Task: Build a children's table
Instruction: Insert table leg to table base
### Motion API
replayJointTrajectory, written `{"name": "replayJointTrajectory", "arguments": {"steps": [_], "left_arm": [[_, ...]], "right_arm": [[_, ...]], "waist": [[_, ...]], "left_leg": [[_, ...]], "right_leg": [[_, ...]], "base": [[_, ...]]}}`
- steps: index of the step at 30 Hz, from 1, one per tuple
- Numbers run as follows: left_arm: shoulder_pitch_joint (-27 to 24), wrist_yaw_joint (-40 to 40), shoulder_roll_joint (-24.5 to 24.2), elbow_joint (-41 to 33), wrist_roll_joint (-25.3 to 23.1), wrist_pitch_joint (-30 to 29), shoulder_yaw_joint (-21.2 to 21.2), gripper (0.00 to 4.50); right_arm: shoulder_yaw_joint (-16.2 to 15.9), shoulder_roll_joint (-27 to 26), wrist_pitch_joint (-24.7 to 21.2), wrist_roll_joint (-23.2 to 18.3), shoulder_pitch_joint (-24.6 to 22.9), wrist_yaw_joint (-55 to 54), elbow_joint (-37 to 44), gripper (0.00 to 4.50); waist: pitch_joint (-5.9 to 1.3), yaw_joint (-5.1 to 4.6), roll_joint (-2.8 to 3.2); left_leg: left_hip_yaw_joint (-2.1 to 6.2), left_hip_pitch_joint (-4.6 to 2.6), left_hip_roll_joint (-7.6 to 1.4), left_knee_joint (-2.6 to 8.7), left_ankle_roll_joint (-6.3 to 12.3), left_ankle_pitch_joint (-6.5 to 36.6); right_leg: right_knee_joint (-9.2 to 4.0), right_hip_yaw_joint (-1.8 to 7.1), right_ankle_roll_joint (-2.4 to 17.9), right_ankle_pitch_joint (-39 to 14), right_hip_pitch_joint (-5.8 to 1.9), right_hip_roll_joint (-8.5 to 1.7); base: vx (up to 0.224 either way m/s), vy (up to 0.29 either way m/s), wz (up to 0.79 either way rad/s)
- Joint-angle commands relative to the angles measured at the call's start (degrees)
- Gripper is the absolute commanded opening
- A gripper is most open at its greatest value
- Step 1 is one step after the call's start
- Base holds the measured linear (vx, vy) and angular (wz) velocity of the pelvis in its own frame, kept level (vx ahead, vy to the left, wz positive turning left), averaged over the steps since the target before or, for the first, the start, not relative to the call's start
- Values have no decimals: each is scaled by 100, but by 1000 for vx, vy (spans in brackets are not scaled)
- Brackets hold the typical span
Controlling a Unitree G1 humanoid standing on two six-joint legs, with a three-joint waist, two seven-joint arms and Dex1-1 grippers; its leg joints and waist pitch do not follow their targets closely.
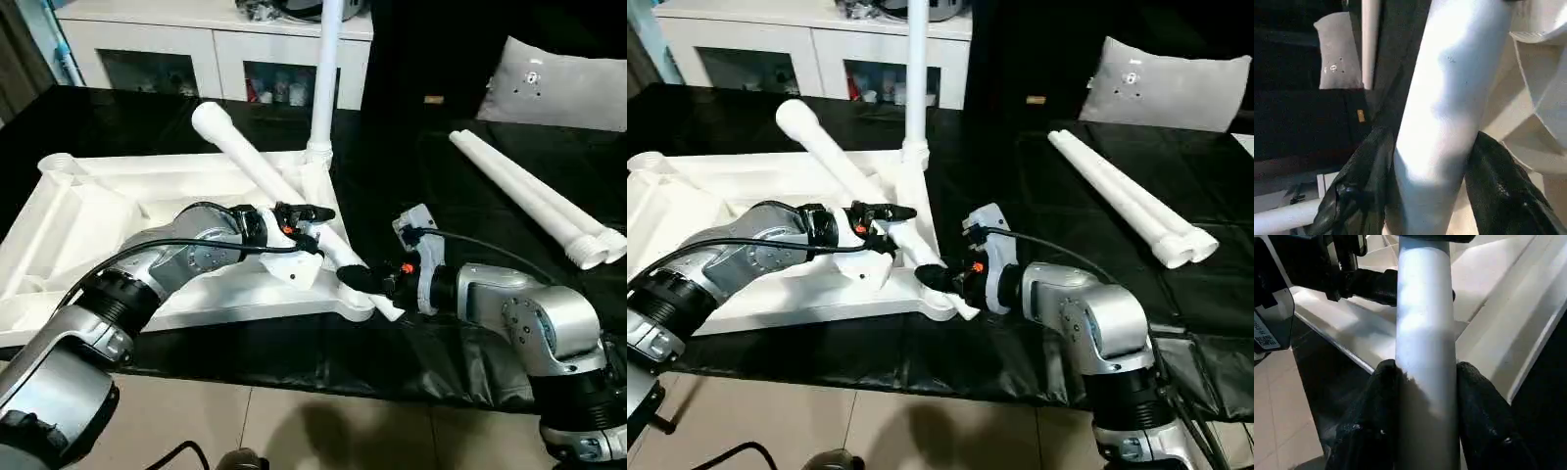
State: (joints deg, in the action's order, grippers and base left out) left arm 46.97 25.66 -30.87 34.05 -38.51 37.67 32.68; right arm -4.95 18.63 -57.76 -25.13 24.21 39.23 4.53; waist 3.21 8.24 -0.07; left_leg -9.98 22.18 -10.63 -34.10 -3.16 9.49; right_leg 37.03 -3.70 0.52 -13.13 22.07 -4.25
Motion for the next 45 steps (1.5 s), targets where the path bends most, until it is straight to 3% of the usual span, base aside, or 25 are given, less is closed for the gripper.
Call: {"name": "replayJointTrajectory", "arguments": {"steps": [1, 19, 21, 24, 26, 28, 29, 35, 36, 39, 45], "left_arm": [[83, 82, -5, 58, 34, 98, 64, 192], [251, 305, -40, 371, 27, 512, 93, 182], [233, 413, -35, 398, 119, 559, 94, 182], [15, 1253, -18, 342, 1040, 631, 1, 180], [-57, 1480, -25, 290, 1310, 625, -29, 180], [-70, 1647, -125, 260, 1368, 749, 24, 180], [-57, 1641, -164, 253, 1301, 763, 31, 180], [-4, 1741, -198, 239, 1285, 765, -32, 179], [-49, 2006, -162, 184, 1585, 651, -121, 179], [-101, 2220, -117, 171, 1890, 528, -206, 179], [-110, 2473, -130, 223, 2040, 447, -255, 179]], "right_arm": [[99, 11, 236, -4, 109, -62, 35, 132], [62, 100, 558, 181, 374, -90, -328, 132], [90, 77, 549, 145, 401, -87, -358, 132], [131, 54, 522, 70, 445, -77, -391, 132], [151, 44, 497, 40, 456, -75, -398, 132], [150, 43, 476, 22, 464, -74, -398, 132], [148, 44, 470, 18, 469, -73, -401, 132], [142, 64, 592, 13, 543, -10, -497, 132], [188, 54, 701, 2, 593, 17, -572, 132], [225, 48, 745, -28, 629, -9, -638, 132], [325, 16, 745, -42, 656, -150, -712, 132]], "waist": [[-414, 1, -31], [-417, 11, -47], [-416, 17, -44], [-419, 27, -43], [-423, 24, -49], [-417, 17, -76], [-417, 17, -58], [-411, 20, -76], [-410, 19, -73], [-411, 16, -83], [-411, 19, -72]], "left_leg": [[116, -128, -269, 396, -339, 926], [112, -123, -267, 388, -311, 868], [110, -130, -271, 389, -309, 899], [101, -129, -272, 393, -317, 891], [99, -129, -275, 392, -333, 874], [94, -129, -275, 395, -315, 875], [96, -125, -279, 399, -314, 895], [98, -134, -286, 408, -375, 892], [95, -136, -280, 408, -394, 906], [91, -135, -274, 402, -408, 891], [91, -134, -278, 404, -410, 911]], "right_leg": [[-418, 297, 837, -286, -207, -474], [-403, 292, 895, -186, -217, -484], [-414, 296, 887, -286, -210, -491], [-408, 293, 926, -331, -198, -500], [-385, 290, 971, -222, -194, -490], [-379, 285, 980, -172, -193, -489], [-385, 290, 966, -231, -194, -498], [-386, 292, 886, -249, -192, -496], [-387, 291, 904, -237, -192, -499], [-368, 288, 959, -102, -198, -493], [-369, 288, 984, -99, -206, -496]], "base": [[0, 0, 0], [0, 0, 0], [0, 0, 0], [0, 0, 0], [0, 0, 0], [0, 0, 0], [0, 0, 0], [0, 0, 0], [0, 0, 0], [0, 0, 0], [0, 0, 0]]}}
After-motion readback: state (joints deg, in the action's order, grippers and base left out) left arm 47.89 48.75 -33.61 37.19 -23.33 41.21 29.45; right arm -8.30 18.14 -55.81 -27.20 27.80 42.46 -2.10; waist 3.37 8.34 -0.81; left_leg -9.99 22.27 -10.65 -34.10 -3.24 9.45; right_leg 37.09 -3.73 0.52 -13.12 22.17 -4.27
